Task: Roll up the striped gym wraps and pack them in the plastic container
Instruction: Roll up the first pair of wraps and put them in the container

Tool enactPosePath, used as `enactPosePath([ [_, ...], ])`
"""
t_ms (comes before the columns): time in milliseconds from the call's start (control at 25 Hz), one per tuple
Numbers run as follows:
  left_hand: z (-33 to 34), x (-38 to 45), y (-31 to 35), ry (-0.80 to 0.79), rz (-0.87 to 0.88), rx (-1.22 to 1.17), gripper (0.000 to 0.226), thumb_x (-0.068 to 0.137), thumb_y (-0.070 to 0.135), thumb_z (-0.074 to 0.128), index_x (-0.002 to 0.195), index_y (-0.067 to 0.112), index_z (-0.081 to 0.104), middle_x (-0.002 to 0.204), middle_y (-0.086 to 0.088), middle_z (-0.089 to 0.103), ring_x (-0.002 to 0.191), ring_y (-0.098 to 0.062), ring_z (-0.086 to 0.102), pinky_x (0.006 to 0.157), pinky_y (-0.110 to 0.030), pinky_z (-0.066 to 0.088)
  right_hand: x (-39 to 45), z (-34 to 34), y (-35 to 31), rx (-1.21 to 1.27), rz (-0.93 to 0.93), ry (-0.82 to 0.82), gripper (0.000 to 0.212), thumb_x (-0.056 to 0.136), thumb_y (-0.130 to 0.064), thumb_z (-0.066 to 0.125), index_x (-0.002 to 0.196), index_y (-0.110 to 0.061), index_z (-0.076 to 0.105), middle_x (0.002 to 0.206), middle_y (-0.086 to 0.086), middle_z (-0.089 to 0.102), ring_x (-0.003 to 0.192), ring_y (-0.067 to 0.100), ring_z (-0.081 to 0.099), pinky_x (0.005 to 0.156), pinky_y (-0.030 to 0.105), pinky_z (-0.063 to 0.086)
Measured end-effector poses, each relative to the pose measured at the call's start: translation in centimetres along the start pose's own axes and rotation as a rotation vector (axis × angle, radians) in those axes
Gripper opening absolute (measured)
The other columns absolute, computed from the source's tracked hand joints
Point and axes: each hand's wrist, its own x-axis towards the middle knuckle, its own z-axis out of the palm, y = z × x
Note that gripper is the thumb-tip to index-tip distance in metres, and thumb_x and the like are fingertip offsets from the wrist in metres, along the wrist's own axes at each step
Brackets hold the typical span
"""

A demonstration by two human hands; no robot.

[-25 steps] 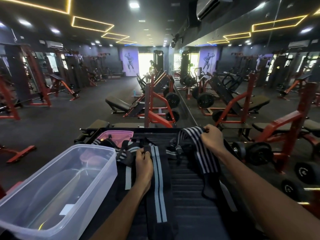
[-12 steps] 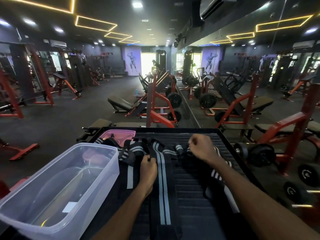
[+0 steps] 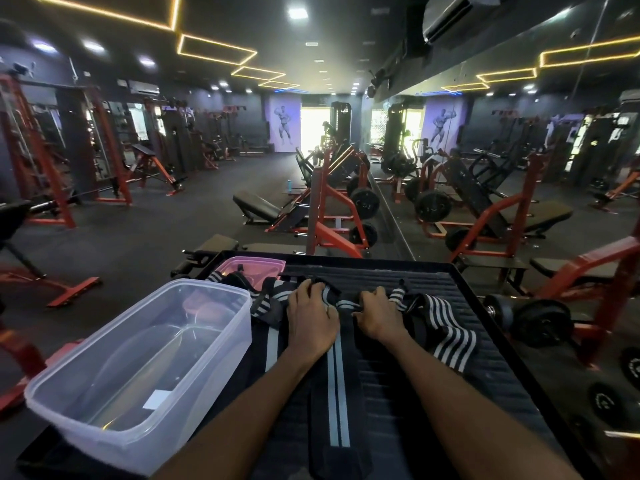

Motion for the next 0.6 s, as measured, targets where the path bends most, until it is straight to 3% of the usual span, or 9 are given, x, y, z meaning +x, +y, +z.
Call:
enactPosePath([
  [120,0.6,-0.1,0.1,-0.066,0.094,0.147,0.048,0.092,0.028,0.056,0.138,0.019,0.047,0.157,-0.007,0.030,0.146,-0.028,0.020,0.119,-0.043,0.022,0.1,0.2,0.3,0.094,0.017,-0.043,0.037,0.095,-0.033,0.058,0.129,-0.020,0.054,0.132,0.015,0.051,0.122,0.040,0.054,0.102,0.046,0.044],
  [240,0.9,0.0,0.4,-0.152,0.162,0.235,0.053,0.093,0.040,0.055,0.141,0.021,0.043,0.162,-0.007,0.024,0.151,-0.030,0.012,0.122,-0.048,0.015,0.6,0.4,1.2,0.085,0.011,-0.047,0.027,0.090,-0.031,0.052,0.114,-0.025,0.063,0.120,0.011,0.064,0.119,0.036,0.058,0.100,0.044,0.045],
  [360,1.2,0.4,0.5,-0.274,0.243,0.352,0.068,0.092,0.053,0.051,0.149,0.021,0.034,0.165,-0.008,0.017,0.153,-0.031,0.004,0.122,-0.053,0.008,-0.4,-1.2,1.2,0.163,-0.002,0.172,0.015,0.092,-0.017,0.052,0.103,-0.025,0.058,0.110,0.010,0.059,0.107,0.034,0.058,0.086,0.040,0.046],
  [480,1.5,0.3,0.4,-0.395,0.231,0.414,0.079,0.090,0.062,0.048,0.152,0.019,0.025,0.166,-0.010,0.011,0.153,-0.035,0.000,0.120,-0.061,0.006,-0.7,-4.1,0.7,0.410,-0.048,0.424,0.019,0.093,-0.004,0.046,0.094,-0.024,0.045,0.100,0.010,0.055,0.091,0.029,0.056,0.074,0.037,0.042],
  [600,1.8,0.0,0.1,-0.412,0.194,0.409,0.081,0.089,0.056,0.051,0.153,0.017,0.021,0.165,-0.012,0.013,0.151,-0.039,0.004,0.119,-0.062,0.010,-0.7,-7.8,0.0,0.561,-0.121,0.627,0.027,0.091,0.004,0.048,0.102,-0.020,0.041,0.098,0.010,0.057,0.084,0.027,0.058,0.068,0.046,0.050],
])
